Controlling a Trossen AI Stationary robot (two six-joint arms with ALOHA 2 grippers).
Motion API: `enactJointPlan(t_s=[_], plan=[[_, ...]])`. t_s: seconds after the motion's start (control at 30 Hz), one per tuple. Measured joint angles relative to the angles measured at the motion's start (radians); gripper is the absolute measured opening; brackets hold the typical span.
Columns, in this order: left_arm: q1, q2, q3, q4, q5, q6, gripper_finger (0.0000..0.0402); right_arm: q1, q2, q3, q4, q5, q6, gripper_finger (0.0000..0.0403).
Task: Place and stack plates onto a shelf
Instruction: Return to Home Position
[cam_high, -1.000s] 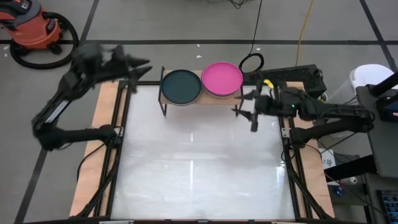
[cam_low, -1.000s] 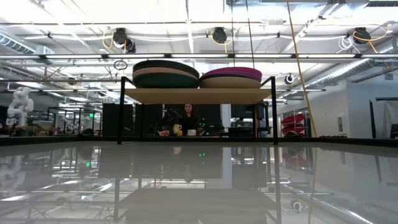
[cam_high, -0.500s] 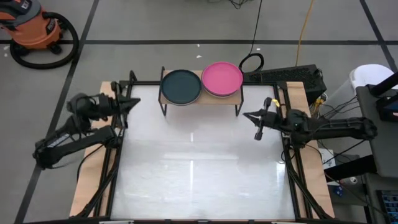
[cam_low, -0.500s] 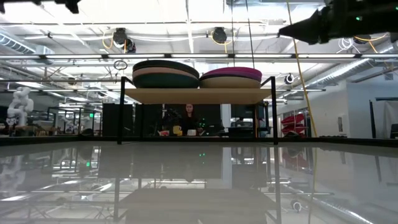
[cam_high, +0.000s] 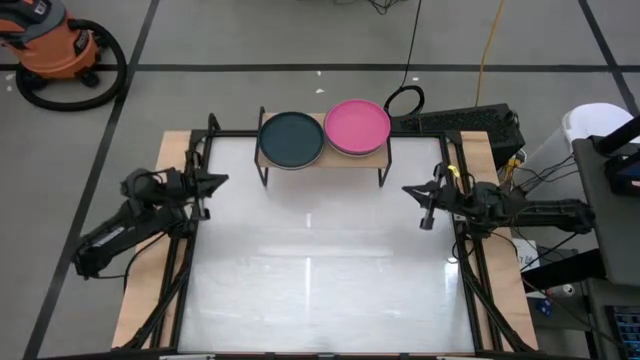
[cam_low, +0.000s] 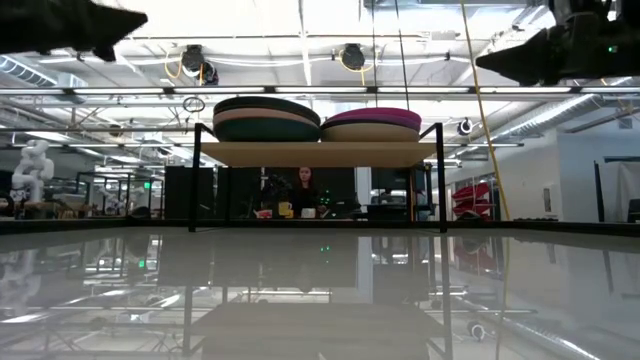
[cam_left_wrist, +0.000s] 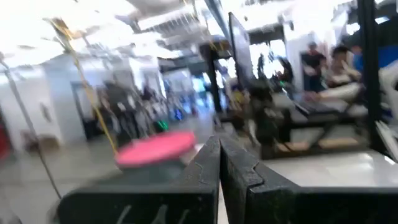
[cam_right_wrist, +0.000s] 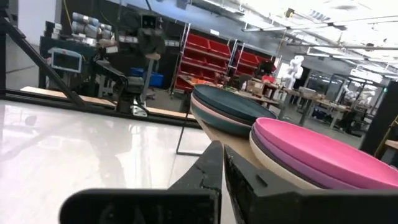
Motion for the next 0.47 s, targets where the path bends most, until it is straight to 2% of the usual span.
enactJointPlan(t_s=[0.13,0.37,0.47], plan=[[0.000,0.002,-0.047,0.024,0.041,-0.001,0.0004,0.000,-0.020,-0.044,0.035,-0.052,0.000,0.0000],[0.000,0.001,-0.172,0.137,0.045,-0.017,0.0004,0.000,-0.022,-0.143,0.139,-0.053,-0.006,0.0000],[0.000,0.002,-0.208,0.165,0.103,0.002,0.0004,0.000,-0.024,-0.164,0.149,-0.051,-0.002,0.0000]])
